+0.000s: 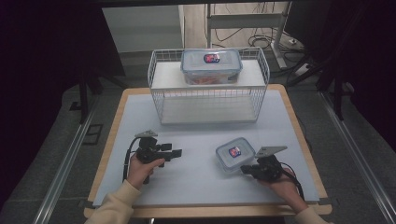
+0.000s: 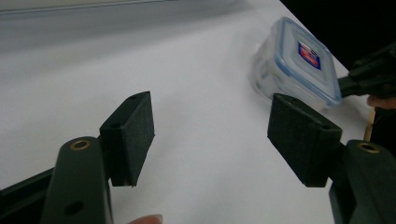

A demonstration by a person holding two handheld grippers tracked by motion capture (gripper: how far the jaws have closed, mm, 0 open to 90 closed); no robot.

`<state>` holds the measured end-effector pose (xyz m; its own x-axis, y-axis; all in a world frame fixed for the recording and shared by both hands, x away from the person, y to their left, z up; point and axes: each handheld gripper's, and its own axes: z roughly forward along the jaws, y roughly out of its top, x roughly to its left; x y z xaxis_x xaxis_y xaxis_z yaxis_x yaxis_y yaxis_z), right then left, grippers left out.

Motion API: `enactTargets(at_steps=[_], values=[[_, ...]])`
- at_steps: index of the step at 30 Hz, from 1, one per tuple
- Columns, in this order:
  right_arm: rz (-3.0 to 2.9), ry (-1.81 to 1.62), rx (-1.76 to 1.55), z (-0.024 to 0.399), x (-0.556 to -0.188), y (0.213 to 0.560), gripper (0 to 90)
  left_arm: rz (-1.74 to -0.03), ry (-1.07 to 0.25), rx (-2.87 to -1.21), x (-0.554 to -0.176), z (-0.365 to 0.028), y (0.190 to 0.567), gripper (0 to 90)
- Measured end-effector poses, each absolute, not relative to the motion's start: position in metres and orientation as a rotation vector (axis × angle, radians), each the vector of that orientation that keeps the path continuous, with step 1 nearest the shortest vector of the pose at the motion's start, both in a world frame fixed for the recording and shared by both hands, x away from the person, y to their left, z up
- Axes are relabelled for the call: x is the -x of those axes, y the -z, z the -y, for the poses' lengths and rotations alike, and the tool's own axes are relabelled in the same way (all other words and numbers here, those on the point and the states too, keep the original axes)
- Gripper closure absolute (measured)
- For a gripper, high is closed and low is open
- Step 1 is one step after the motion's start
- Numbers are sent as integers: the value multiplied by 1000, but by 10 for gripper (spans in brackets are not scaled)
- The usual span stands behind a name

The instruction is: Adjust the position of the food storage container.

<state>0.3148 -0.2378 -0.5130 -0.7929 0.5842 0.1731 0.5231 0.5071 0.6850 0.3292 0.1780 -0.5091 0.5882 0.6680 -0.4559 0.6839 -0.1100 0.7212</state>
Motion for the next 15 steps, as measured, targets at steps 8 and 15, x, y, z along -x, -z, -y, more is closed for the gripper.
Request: enactTargets(at_steps=[8,15], values=[[-2635,-1175,-980,230,-326,513,895,-1108,19,-1811,-329,-178,510,312],[-2665,-1169,-917,214,-320,515,895,-1108,17,-1811,-329,-177,510,313]])
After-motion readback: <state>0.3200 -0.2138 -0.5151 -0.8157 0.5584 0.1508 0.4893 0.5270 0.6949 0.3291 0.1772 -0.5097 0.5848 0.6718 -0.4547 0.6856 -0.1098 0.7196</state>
